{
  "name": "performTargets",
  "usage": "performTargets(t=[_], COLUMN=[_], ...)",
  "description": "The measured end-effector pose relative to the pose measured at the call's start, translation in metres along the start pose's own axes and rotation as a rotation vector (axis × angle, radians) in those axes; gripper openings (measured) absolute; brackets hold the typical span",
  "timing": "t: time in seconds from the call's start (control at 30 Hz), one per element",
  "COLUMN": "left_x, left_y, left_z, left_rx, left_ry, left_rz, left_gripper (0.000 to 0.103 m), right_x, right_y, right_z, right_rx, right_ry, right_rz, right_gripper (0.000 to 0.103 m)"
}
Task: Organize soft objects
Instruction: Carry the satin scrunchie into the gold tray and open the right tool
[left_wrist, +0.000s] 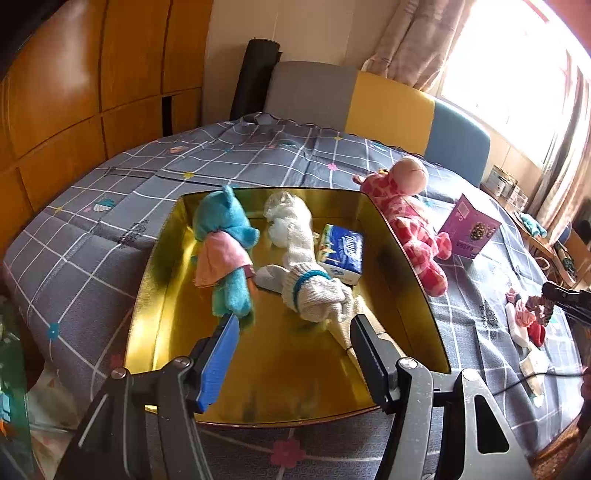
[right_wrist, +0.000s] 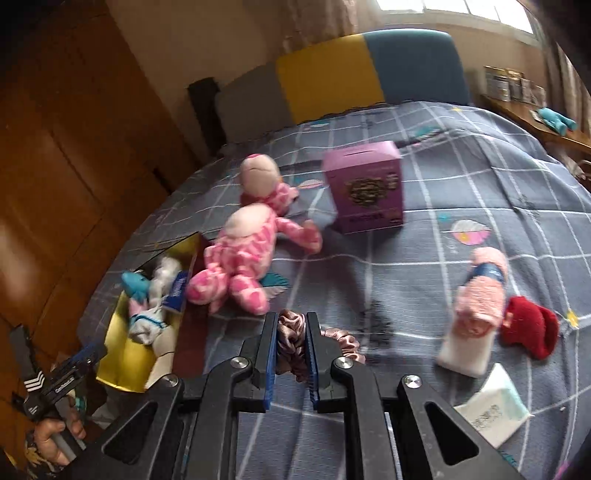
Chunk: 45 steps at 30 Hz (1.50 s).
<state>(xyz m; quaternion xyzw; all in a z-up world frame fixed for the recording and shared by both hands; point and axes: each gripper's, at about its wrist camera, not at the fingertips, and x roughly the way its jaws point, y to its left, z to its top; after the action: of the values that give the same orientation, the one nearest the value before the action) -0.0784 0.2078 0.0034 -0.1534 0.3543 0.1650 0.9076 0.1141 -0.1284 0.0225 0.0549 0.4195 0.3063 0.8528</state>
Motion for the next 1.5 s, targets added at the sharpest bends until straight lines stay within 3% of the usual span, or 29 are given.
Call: performTargets(t=[0.3, 0.47, 0.67, 0.77, 0.83, 1.0, 1.27, 1.5], left_x=[-0.004, -0.006, -0.003, 0.0, 0.002, 0.002, -0.003, -0.01], left_y=[0.03, 0.046, 0.056, 0.059, 0.06, 0.058, 0.048, 0.037], left_z=[-0.002, -0.003, -0.005, -0.006, -0.006, -0.007, -0.006, -0.005], left_rx=[-0.047, -0.075, -0.1, -0.101, -0.105, -0.096, -0.067, -0.041], left_ry=[-0.002, -0.008, -0.002, 0.001, 0.005, 0.009, -0.007, -0.027], left_rz=[0.06, 0.082, 0.089, 0.093, 0.093, 0.092, 0.087, 0.073], left_gripper=[0.065, 0.065, 0.065, 0.065, 0.065, 0.065, 0.065, 0.07], right_x=[0.065, 0.111, 0.17, 0.174, 0.174, 0.167, 0.142, 0.114], right_y=[0.134, 0.183, 0.198, 0.197, 0.196, 0.19, 0.182, 0.18], right_z=[-0.016, -0.031, -0.053, -0.061, -0.063, -0.062, -0.059, -0.056], right_rx=[-0.186, -0.216, -0.216, -0.224, -0.222, -0.22, -0.229, -0.277], right_ry=[0.151, 0.244, 0.364, 0.372, 0.381, 0.355, 0.29, 0.207], right_rz=[0.275, 0.355, 0.301, 0.28, 0.275, 0.253, 0.23, 0.15], right_gripper=[0.012, 0.014, 0.019, 0.022, 0.03, 0.039, 0.039, 0.039])
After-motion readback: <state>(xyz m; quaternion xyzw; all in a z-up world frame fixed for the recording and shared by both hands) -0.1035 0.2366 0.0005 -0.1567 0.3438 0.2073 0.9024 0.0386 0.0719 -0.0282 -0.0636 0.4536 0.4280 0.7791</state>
